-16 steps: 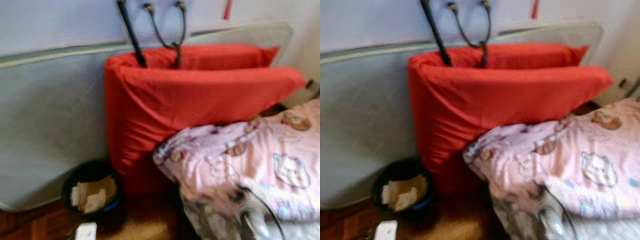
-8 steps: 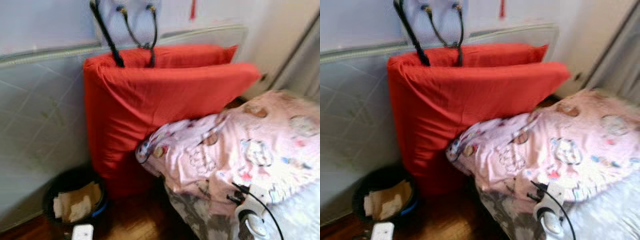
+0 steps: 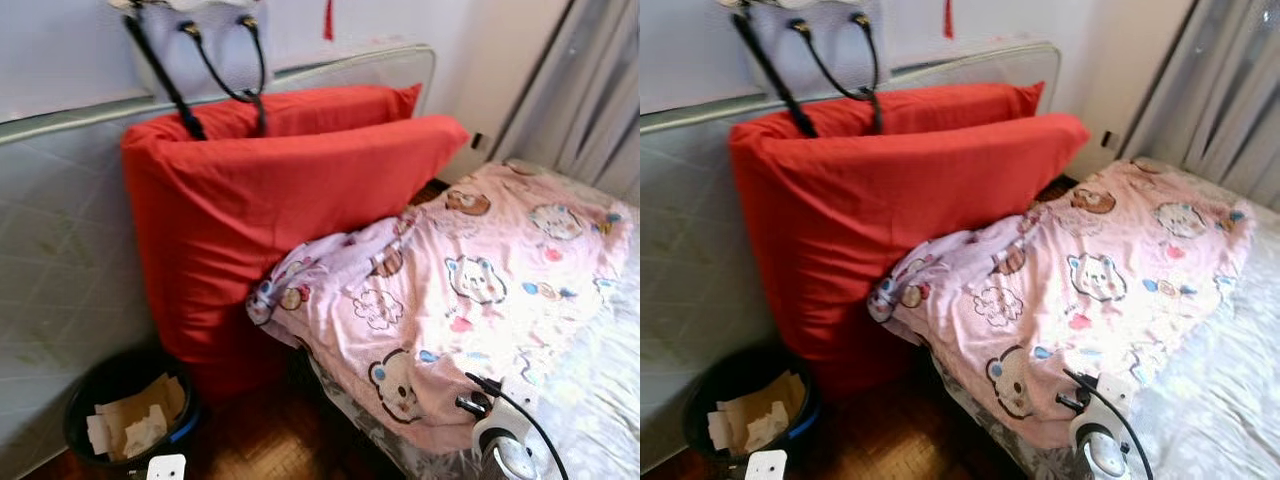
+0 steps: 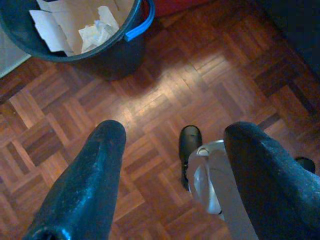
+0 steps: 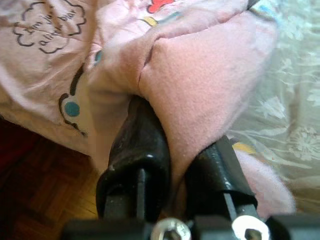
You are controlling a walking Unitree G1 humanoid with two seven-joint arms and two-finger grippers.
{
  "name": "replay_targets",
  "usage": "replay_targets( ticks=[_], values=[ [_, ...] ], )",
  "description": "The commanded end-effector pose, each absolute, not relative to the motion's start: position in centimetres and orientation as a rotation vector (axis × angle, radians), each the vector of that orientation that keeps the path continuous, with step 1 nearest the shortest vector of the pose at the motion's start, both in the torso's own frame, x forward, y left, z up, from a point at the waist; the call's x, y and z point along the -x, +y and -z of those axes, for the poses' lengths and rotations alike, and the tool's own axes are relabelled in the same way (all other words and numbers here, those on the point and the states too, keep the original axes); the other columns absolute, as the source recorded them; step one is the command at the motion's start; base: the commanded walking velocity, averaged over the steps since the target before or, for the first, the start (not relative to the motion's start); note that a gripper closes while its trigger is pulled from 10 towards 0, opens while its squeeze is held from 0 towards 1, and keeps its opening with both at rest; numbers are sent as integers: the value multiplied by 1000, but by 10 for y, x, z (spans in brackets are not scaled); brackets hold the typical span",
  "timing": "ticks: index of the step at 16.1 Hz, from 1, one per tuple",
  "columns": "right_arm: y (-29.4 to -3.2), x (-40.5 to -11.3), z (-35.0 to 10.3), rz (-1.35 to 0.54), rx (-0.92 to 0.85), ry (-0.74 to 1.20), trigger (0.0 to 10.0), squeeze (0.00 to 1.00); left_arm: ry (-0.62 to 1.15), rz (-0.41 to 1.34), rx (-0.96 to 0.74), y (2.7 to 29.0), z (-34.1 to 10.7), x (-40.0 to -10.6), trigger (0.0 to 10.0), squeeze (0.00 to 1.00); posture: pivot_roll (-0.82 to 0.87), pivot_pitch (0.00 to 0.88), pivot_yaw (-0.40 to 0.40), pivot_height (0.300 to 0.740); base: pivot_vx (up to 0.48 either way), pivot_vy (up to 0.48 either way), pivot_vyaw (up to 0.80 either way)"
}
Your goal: Clean up the room
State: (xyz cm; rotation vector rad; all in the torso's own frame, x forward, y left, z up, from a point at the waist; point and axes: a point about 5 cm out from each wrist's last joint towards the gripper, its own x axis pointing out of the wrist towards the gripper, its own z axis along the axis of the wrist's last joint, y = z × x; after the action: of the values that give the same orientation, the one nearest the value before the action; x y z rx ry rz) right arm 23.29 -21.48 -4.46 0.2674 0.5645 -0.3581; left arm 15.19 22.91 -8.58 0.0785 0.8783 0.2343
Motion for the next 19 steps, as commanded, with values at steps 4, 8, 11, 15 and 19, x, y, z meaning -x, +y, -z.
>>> replay_targets(
  ticks=[4,8,11,15,19],
  values=[
    [-226,-233,42,449,-315,551,10000,0,883,-223,-80,227,87,-151,10000,0,93,0,-103,740,0,0,0],
    [-242,-219,46,580,-283,566,10000,0,887,-220,-81,227,87,-150,10000,0,89,0,-104,740,0,0,0],
    [-247,-214,45,650,-251,534,10000,0,892,-216,-84,224,88,-150,10000,0,86,0,-105,740,0,0,0],
    [-246,-212,45,626,-151,536,10000,0,895,-209,-84,219,89,-151,10000,0,80,0,-105,740,0,0,0],
    [-231,-196,65,581,-276,691,10000,0,898,-206,-80,218,89,-151,10000,0,85,0,-107,740,0,0,0]
  ],
)
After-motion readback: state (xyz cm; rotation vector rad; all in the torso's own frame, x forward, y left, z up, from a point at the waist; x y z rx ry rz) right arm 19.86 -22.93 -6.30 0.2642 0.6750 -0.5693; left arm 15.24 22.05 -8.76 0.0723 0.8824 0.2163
